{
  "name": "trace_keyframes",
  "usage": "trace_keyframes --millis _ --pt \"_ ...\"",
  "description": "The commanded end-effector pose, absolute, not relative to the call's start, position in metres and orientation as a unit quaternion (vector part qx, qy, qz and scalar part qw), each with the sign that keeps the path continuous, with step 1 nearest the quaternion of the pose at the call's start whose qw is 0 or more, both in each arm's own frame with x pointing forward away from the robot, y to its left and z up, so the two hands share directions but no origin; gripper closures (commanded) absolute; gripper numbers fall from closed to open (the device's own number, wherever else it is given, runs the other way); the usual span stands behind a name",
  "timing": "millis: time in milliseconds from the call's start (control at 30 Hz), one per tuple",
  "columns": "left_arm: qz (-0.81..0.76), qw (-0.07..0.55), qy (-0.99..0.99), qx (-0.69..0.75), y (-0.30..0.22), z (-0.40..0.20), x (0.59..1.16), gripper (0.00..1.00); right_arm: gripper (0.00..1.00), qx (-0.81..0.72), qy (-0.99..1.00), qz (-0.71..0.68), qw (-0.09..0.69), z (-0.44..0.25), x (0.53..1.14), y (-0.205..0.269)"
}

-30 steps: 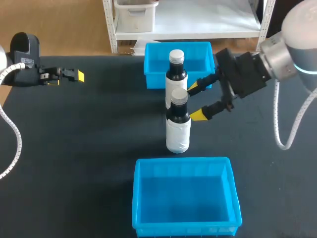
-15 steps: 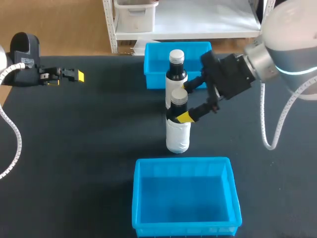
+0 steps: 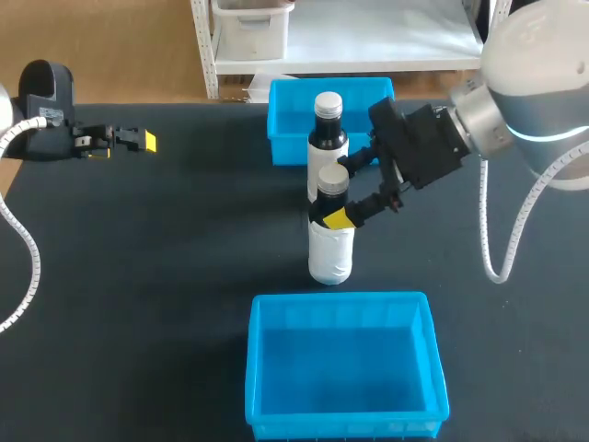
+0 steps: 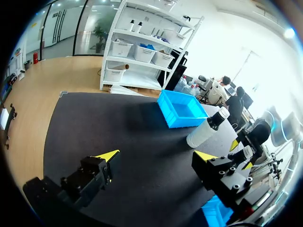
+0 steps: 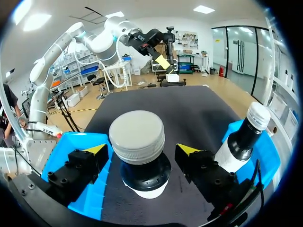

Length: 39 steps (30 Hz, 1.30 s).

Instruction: Pick up the bottle, and place it in the far bin if it is heavy, or in the near bin if it is light.

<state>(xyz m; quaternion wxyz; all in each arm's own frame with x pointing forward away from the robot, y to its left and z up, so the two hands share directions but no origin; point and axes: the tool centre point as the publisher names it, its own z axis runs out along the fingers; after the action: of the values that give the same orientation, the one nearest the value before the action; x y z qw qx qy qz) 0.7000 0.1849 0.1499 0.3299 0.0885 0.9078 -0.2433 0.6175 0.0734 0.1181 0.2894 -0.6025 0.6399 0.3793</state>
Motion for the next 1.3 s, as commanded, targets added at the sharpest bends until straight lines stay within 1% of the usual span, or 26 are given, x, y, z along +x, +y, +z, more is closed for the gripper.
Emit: trace_keyframes --millis 33,67,100,133,200,233,300,333,433,567,700,767,933,1000,1167,1233,1300 --pt "-0.243 0.330 0.908 0.088 0.185 0.150 0.700 0.00 0.09 -0.602 0.639 0.382 0.290 0.116 0.619 0.077" --pt "-0.243 0.330 0.908 0.088 0.185 0.150 0.700 0.00 0.11 -0.601 0.639 0.382 0.291 0.116 0.620 0.077" --pt "-0.243 0.330 0.908 0.088 0.185 0.150 0.700 0.00 0.18 -0.601 0.639 0.382 0.291 0.116 0.620 0.077" --pt "-0.243 0.330 0.908 0.088 0.185 0.150 0.700 0.00 0.24 -0.601 0.639 0.382 0.291 0.116 0.620 0.077" --pt "-0.243 0.330 0.908 0.088 0.185 0.150 0.700 0.00 0.27 -0.600 0.639 0.382 0.292 0.116 0.620 0.078" --pt "-0.243 0.330 0.908 0.088 0.185 0.150 0.700 0.00 0.33 -0.600 0.639 0.383 0.292 0.116 0.621 0.078" --pt "-0.243 0.330 0.908 0.088 0.185 0.150 0.700 0.00 0.36 -0.600 0.639 0.383 0.292 0.116 0.621 0.078" --pt "-0.243 0.330 0.908 0.088 0.185 0.150 0.700 0.00 0.41 -0.600 0.639 0.383 0.292 0.116 0.621 0.078" --pt "-0.243 0.330 0.908 0.088 0.185 0.150 0.700 0.00 0.49 -0.601 0.639 0.383 0.291 0.116 0.621 0.078" --pt "-0.243 0.330 0.908 0.088 0.185 0.150 0.700 0.00 0.55 -0.601 0.638 0.383 0.291 0.116 0.621 0.078" --pt "-0.243 0.330 0.908 0.088 0.185 0.150 0.700 0.00 0.58 -0.601 0.638 0.382 0.292 0.119 0.619 0.076" --pt "-0.243 0.330 0.908 0.088 0.185 0.150 0.700 0.00 0.57 -0.599 0.639 0.381 0.295 0.123 0.620 0.073" --pt "-0.243 0.330 0.908 0.088 0.185 0.150 0.700 0.00 0.60 -0.588 0.644 0.380 0.308 0.137 0.627 0.056" --pt "-0.243 0.330 0.908 0.088 0.185 0.150 0.700 0.00 0.63 -0.582 0.649 0.377 0.314 0.142 0.631 0.047" --pt "-0.243 0.330 0.908 0.088 0.185 0.150 0.700 0.00 0.64 -0.565 0.666 0.361 0.325 0.155 0.640 0.022" --pt "-0.243 0.330 0.908 0.088 0.185 0.150 0.700 0.00 0.70 -0.559 0.674 0.353 0.329 0.159 0.644 0.010" --pt "-0.243 0.330 0.908 0.088 0.185 0.150 0.700 0.00 0.86 -0.552 0.682 0.347 0.332 0.162 0.647 -0.002"
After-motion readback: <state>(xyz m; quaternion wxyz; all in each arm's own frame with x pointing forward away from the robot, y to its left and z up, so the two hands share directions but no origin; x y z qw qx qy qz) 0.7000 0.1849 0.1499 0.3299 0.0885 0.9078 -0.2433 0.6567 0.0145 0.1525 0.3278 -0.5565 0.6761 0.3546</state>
